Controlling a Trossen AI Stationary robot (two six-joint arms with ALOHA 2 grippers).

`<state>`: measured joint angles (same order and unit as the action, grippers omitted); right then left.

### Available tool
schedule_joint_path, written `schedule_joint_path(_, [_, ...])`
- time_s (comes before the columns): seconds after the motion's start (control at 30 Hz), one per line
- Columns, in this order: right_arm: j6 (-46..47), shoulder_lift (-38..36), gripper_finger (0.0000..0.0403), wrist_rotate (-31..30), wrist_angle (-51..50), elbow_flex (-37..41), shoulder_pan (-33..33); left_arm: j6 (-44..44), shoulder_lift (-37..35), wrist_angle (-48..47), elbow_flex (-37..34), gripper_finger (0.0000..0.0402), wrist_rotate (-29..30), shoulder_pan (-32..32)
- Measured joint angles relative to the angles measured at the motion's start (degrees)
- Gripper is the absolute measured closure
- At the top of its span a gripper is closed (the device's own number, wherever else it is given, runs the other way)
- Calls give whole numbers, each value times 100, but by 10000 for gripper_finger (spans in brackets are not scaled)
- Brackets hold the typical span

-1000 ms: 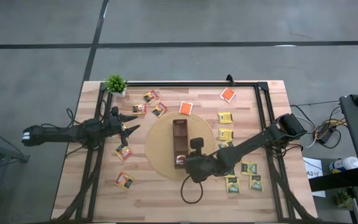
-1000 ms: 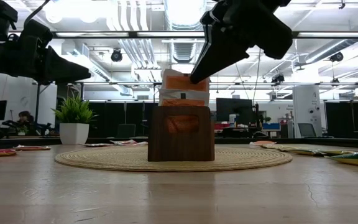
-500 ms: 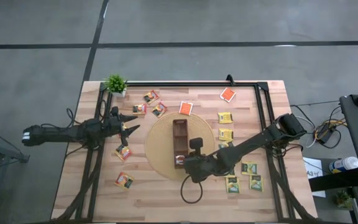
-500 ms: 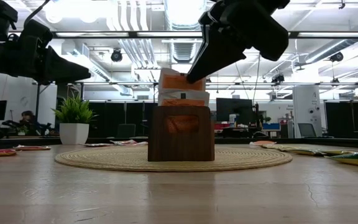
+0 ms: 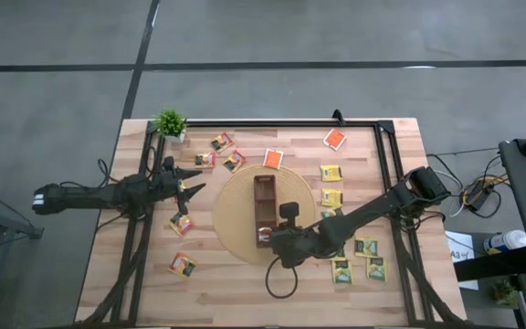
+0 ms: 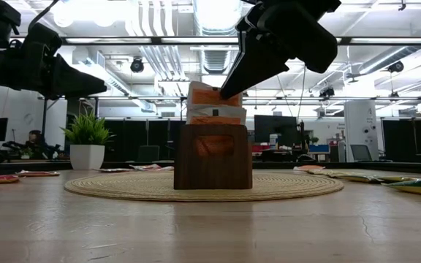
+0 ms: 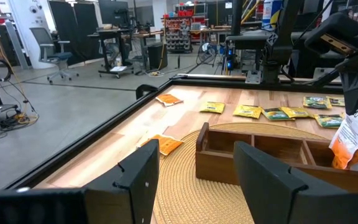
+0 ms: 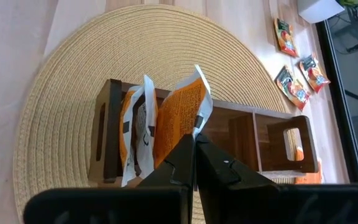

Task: Pick & Place Tea
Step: Put the middle white tea bag into the bottom section of the wooden organizer

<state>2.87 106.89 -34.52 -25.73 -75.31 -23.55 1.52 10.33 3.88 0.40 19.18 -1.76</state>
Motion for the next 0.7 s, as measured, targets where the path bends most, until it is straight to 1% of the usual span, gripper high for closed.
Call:
schedule_joint_path(0.2, [11,0,394,47,2,0,-7,0,2,0,-1,199,0,0])
schedule_joint_path(0.33, [-9,0,387,212,4,0,-7,-1,0,0,-1,199,0,2])
schedule_joint_path(0.43, [4,0,366,223,5,0,-7,-1,2,0,0,199,0,2])
schedule_joint_path(0.7, [-2,0,294,203,5,0,-7,-1,1,0,-1,199,0,2])
